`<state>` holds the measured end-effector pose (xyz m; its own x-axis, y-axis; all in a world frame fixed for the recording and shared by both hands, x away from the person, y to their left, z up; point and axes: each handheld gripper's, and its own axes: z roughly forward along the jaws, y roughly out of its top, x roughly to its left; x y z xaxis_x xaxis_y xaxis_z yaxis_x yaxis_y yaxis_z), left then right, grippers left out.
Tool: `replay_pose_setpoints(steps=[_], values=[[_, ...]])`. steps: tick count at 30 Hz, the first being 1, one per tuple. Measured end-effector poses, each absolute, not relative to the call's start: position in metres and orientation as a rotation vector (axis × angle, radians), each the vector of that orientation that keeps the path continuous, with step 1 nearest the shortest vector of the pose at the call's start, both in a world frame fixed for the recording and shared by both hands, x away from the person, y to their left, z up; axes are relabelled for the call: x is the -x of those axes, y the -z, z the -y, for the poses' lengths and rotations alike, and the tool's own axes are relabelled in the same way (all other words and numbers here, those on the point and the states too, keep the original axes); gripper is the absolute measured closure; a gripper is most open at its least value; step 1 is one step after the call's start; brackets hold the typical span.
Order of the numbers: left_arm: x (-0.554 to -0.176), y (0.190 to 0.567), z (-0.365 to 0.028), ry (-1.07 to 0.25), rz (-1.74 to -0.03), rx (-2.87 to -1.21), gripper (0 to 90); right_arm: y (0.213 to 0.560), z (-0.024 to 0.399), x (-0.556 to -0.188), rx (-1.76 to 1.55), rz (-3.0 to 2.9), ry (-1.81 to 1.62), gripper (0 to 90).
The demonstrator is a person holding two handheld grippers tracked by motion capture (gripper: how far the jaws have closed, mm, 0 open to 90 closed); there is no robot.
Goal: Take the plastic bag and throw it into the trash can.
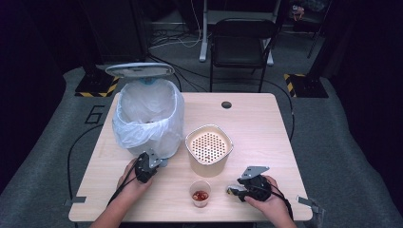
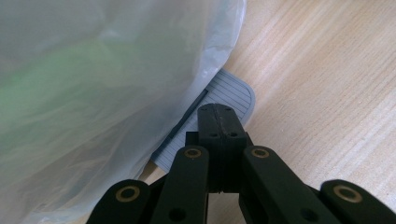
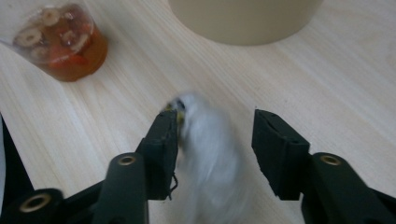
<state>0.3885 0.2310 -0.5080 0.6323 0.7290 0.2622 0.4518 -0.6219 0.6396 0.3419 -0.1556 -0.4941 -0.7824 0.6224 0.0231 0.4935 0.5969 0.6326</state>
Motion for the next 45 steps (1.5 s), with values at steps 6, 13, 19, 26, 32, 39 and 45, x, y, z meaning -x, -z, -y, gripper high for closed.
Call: replay_pose_setpoints(steps=[6,13,19,26,32,39,45], values=[[-0.388,0.508,-0.231,-0.695,-0.922,-2.332,90.0,0.500,0.159,-0.345,-0.945,-2.634,-0.940,56.9],[-0.388,0.508,-0.231,-0.702,-0.925,-2.327,90.0,0.499,0.160,-0.346,-0.968,-2.615,-0.945,60.0],[-0.388,0.508,-0.231,-0.691,-0.922,-2.333,90.0,0.490,0.161,-0.346,-0.973,-2.607,-0.989,60.1],[-0.388,0.508,-0.231,-0.693,-0.930,-2.325,90.0,0.469,0.162,-0.345,-0.967,-2.596,-1.013,60.2],[-0.388,0.507,-0.231,-0.689,-0.929,-2.334,90.0,0.444,0.165,-0.346,-0.948,-2.582,-1.031,60.2],[-0.388,0.507,-0.231,-0.688,-0.930,-2.334,90.0,0.419,0.169,-0.353,-0.957,-2.574,-1.065,60.3],[-0.388,0.507,-0.231,-0.688,-0.931,-2.335,90.0,0.402,0.166,-0.359,-0.945,-2.561,-1.098,60.3]])
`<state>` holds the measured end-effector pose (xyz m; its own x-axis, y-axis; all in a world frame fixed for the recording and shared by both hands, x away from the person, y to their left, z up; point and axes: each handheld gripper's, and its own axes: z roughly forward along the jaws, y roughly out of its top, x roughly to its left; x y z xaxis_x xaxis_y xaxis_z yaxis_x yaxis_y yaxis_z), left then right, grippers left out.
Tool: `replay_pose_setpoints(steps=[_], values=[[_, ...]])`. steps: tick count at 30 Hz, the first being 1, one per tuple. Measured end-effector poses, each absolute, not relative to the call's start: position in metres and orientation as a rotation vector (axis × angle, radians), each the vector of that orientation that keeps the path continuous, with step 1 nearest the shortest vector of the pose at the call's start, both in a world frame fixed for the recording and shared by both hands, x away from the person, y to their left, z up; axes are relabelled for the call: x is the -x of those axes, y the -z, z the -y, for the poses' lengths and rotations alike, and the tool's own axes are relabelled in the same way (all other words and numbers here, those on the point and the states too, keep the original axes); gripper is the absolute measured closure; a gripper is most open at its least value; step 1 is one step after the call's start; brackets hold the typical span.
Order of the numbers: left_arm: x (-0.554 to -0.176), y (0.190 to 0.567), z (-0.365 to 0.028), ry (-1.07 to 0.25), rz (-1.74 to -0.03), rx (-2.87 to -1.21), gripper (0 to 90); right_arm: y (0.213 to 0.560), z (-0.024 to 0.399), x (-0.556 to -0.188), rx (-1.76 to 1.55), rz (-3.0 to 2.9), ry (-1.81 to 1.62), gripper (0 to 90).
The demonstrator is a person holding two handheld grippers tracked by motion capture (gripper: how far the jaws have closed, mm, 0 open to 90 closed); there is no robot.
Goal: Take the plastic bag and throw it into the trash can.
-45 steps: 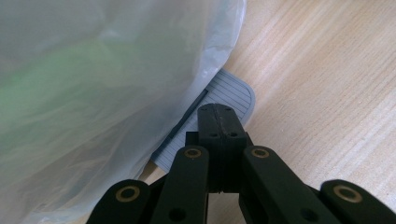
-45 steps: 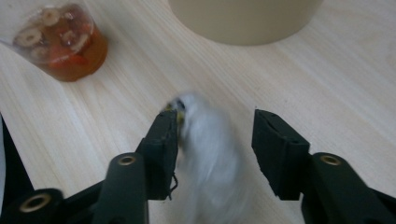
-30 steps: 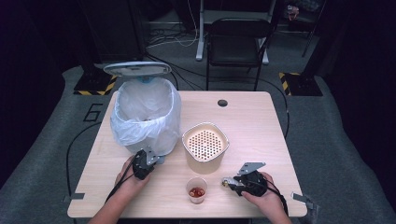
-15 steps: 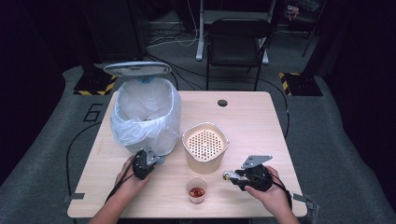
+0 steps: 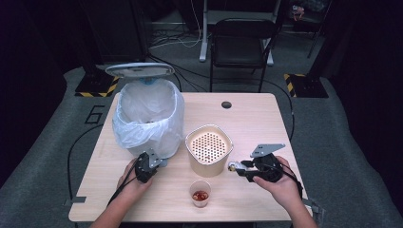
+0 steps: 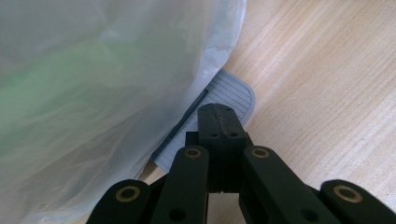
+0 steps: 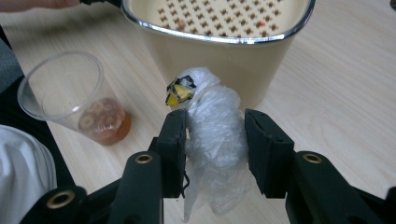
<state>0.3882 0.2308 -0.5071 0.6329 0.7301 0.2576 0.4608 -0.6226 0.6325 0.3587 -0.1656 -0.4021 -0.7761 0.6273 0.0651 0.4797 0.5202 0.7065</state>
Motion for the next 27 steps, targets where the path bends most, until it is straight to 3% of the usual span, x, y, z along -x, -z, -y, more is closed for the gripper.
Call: replay_pose_setpoints(steps=[27], values=[[-0.388,0.508,-0.230,-0.699,-0.934,-2.320,90.0,0.332,0.127,-0.388,-0.802,-2.549,-1.138,60.3]])
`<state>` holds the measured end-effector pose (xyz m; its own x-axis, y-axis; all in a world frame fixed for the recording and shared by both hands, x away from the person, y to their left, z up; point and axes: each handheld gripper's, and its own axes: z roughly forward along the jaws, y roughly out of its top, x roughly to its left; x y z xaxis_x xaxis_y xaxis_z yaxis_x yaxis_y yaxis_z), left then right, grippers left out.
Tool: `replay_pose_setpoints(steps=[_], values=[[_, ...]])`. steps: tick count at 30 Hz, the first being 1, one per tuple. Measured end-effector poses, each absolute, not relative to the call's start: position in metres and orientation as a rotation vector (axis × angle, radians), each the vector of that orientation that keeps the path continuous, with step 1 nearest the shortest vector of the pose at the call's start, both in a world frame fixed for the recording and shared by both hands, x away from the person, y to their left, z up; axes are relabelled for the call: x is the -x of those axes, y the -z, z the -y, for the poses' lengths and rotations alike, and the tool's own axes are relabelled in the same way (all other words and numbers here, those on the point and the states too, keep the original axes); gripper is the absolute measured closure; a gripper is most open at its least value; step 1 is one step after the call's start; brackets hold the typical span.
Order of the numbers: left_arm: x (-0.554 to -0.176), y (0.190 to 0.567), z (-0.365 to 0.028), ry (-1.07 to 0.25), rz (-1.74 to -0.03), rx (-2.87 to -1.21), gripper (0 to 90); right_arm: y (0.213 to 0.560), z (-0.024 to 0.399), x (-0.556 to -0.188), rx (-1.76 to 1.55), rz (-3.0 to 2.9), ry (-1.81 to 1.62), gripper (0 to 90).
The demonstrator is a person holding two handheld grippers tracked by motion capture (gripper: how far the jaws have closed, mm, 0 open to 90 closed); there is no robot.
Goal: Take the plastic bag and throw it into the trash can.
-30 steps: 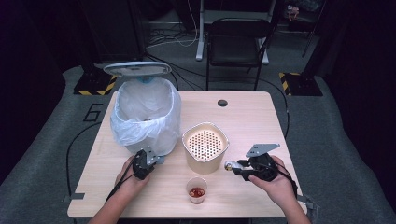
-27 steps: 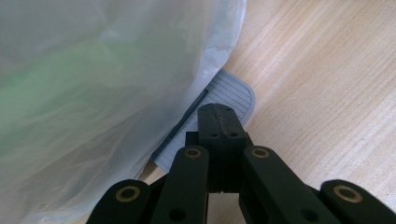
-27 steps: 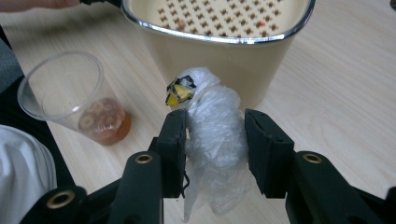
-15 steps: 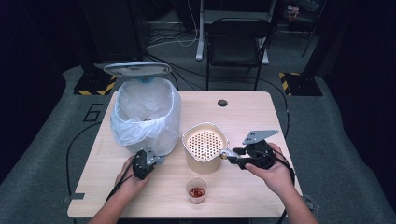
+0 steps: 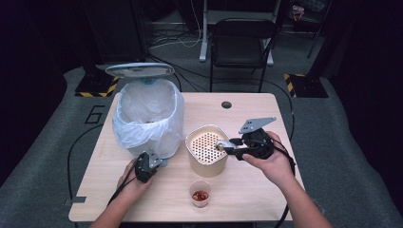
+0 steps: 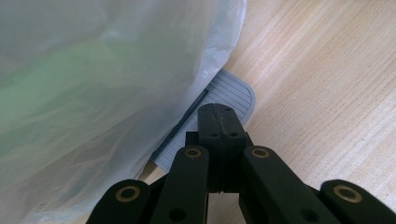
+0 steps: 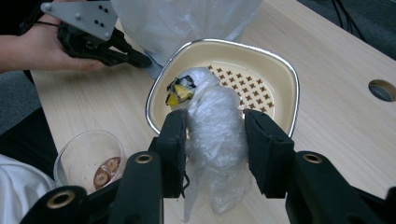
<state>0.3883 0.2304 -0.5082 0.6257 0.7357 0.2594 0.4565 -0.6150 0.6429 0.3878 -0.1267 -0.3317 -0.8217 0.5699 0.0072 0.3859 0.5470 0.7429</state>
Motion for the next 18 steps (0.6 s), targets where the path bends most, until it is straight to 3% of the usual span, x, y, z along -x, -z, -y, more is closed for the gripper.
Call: replay_pose_setpoints(steps=[18], values=[[-0.388,0.508,-0.231,-0.696,-0.935,-2.323,90.0,0.316,0.077,-0.422,-0.740,-2.549,-1.182,60.4]])
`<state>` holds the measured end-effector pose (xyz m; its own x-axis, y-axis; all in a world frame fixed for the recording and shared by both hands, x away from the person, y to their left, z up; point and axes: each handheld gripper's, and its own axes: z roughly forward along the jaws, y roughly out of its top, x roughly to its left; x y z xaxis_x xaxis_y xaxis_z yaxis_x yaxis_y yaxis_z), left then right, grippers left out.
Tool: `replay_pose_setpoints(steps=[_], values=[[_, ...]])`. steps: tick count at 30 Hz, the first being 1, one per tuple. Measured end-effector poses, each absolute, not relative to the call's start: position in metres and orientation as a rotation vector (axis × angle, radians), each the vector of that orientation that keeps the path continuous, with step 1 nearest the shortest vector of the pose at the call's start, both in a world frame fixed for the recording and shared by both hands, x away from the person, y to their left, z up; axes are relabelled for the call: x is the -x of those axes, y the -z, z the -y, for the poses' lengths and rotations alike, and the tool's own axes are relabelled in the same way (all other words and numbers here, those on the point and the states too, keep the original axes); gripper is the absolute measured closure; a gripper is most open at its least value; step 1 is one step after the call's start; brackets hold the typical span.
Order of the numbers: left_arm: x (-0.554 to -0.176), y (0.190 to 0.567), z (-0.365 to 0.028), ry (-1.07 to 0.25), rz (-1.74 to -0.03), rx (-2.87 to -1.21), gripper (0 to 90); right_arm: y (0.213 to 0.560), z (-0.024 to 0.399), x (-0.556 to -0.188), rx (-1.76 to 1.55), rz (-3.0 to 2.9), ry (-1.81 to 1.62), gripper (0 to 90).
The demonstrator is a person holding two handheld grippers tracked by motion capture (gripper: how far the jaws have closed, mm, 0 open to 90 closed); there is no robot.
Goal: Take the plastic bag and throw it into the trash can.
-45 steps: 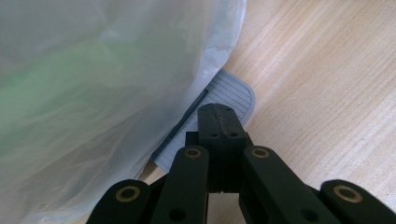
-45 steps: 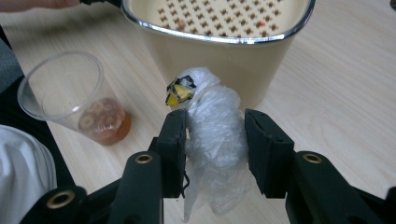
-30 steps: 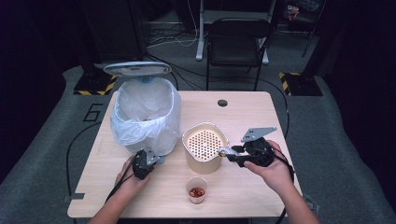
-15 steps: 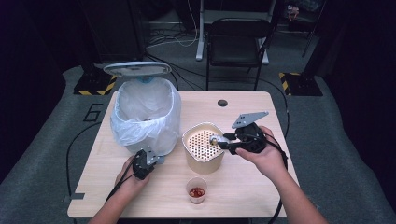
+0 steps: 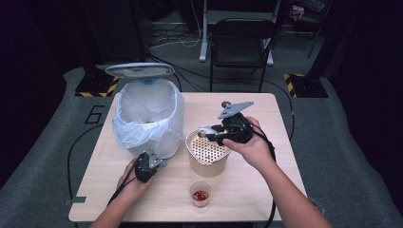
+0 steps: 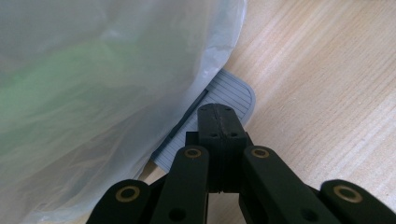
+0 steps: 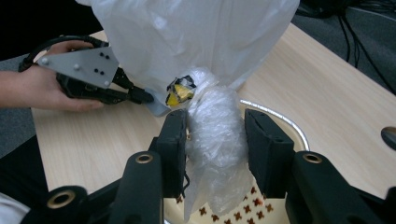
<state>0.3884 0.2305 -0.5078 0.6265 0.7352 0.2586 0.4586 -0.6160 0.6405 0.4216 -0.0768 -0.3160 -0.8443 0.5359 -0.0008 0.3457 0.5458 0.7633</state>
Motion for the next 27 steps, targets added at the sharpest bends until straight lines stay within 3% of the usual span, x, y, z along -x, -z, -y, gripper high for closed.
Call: replay_pose_setpoints(steps=[27], values=[[-0.391,0.502,-0.234,-0.730,-0.871,-2.388,90.0,0.260,0.011,-0.454,-0.645,-2.527,-1.231,60.5]])
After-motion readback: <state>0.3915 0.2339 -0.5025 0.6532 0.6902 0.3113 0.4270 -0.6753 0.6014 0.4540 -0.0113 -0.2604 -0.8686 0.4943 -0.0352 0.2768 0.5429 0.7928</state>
